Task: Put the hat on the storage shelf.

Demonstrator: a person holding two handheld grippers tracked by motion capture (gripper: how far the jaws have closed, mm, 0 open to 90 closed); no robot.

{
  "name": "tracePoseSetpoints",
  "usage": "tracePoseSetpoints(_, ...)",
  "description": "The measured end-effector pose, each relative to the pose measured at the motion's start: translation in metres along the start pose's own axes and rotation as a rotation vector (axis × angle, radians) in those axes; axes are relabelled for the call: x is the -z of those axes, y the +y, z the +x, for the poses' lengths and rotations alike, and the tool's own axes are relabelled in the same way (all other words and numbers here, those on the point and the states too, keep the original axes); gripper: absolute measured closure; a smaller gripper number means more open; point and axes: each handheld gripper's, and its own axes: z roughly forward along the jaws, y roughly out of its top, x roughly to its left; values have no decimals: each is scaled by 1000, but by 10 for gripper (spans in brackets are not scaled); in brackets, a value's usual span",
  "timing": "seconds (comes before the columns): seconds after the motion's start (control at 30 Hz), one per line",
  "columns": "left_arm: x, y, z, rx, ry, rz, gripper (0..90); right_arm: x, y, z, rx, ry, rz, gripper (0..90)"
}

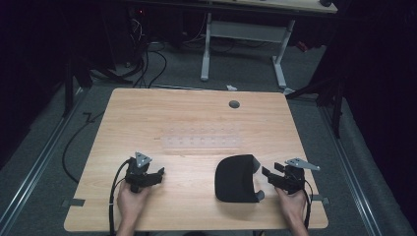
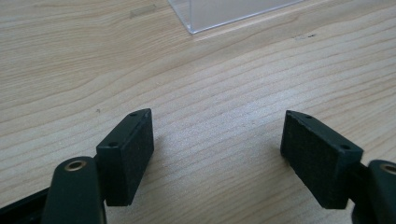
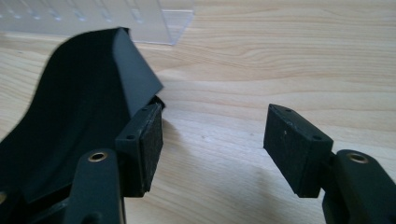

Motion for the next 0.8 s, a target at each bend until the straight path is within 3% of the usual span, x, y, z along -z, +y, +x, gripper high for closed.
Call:
tracePoseSetpoints(0.23,0,0,0,0,0,0,261,1,11,10,35,59,-8,375)
tracePoseSetpoints(0.6,0,0,0,-1,-1,0,261,-13,31,21,84,162,3,368)
tracePoseSetpoints(0.8,0,0,0,-1,-1,0,261,-23,39,24,97,189,37,367)
